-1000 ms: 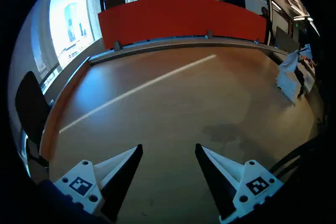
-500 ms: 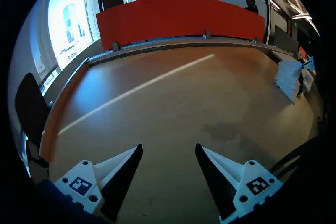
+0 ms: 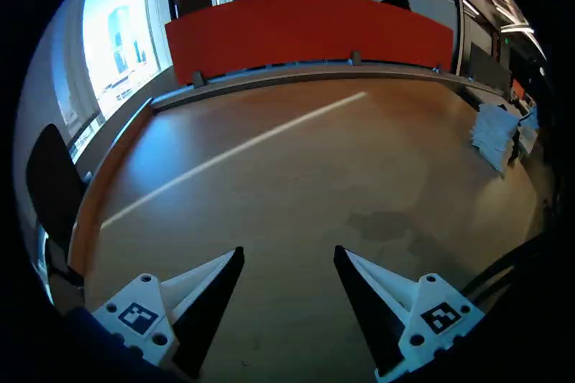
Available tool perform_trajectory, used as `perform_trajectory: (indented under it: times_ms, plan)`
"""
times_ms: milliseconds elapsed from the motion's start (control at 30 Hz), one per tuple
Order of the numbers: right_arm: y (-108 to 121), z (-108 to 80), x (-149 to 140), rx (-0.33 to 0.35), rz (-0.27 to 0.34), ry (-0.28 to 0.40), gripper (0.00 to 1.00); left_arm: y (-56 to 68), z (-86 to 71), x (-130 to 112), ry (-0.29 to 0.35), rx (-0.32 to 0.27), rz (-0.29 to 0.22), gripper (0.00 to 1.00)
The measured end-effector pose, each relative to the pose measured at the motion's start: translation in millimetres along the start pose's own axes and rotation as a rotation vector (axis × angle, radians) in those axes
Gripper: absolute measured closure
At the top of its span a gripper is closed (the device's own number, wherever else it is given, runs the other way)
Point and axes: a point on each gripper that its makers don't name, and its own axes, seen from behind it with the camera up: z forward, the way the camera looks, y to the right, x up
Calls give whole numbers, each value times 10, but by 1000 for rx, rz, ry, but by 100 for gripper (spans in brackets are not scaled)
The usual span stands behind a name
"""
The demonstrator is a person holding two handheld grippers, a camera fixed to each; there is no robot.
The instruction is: Fold towel
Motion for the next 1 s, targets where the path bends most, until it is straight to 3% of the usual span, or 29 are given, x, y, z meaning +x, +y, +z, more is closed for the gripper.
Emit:
perform_trajectory:
  times_ms: [100, 300, 567, 1000]
  plan:
    - [19, 30, -68, -14, 10, -16, 93, -7, -2, -2, 0, 1, -1, 8]
    - [67, 76, -158, -45, 19, -38, 59, -21, -17, -16, -1, 4, -1, 7]
    - [137, 62, -202, -77, 16, -45, 35, -15, -17, -4, 2, 2, 0, 7]
    - [231, -5, -287, -113, 21, -65, 34, -28, -20, 21, 8, 0, -1, 7]
